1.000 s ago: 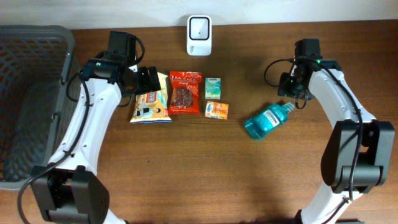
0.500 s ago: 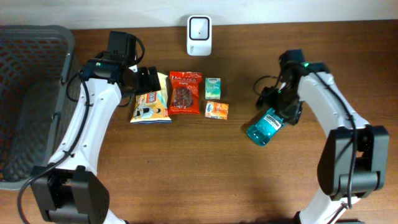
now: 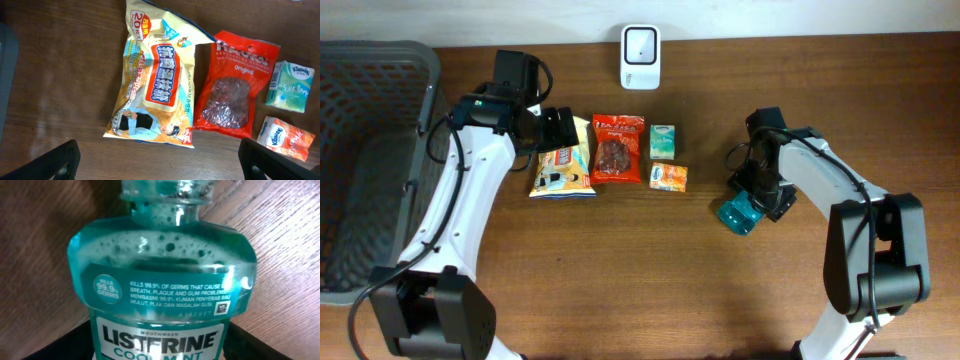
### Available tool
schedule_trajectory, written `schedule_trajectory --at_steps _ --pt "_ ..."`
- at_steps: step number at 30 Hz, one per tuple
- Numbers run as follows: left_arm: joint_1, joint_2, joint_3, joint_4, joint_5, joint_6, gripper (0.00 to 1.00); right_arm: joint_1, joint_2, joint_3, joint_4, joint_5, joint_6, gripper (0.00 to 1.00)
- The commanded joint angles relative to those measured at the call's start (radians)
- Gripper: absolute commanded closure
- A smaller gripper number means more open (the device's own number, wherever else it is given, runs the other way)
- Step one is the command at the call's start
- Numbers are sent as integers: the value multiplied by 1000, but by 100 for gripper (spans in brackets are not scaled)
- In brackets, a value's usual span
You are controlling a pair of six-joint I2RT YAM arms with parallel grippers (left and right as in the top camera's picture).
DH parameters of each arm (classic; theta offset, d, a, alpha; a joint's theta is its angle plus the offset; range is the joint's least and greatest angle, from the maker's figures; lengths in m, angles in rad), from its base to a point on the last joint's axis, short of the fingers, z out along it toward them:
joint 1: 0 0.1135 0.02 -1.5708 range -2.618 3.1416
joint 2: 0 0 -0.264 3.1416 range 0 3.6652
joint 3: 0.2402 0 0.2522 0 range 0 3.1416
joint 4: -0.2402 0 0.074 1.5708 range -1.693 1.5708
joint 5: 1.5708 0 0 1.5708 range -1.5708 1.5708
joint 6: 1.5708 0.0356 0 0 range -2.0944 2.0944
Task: Scan the item barcode
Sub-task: 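Lift bottle with right gripper and carry it up to scanner, then hold bottle barcode label in front of scanner with right gripper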
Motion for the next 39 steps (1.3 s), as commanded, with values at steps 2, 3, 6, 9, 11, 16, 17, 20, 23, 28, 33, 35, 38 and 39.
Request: schedule_trajectory --at_steps 2,3,6,9,11,16,17,20,23,28,33,35,38,39 --pt "1 5 -2 -2 -7 -10 1 5 13 -50 49 26 9 30" --pt "1 5 -2 -2 -7 -10 1 5 13 -72 67 27 8 30" --pt "1 5 -2 -2 -7 -10 1 5 13 -105 108 26 4 30" --pt "1 5 -2 -2 -7 -10 1 5 13 -104 162 -34 -74 33" --pt "1 5 -2 -2 -7 -10 1 5 13 -100 200 -80 -150 46" --pt "1 5 -2 -2 -7 -10 1 5 13 49 133 -91 -388 54" --pt "1 5 -2 -2 -7 -10 1 6 13 113 101 -90 -444 54" --pt "1 5 -2 -2 -7 -10 1 13 13 255 58 -91 -542 54" --pt "1 5 -2 -2 -7 -10 1 53 13 393 78 -90 -577 54" --pt "1 5 -2 -2 -8 -10 1 167 18 448 381 -88 -577 55" --pt "1 5 -2 -2 -7 -10 1 244 89 448 716 15 -587 65" --pt "1 5 -2 -2 -7 -10 1 254 132 448 811 16 -587 65" --pt "1 5 -2 -2 -7 -10 1 257 203 448 975 16 -587 63" --pt "1 5 -2 -2 -7 -10 1 257 221 448 1023 16 -587 61"
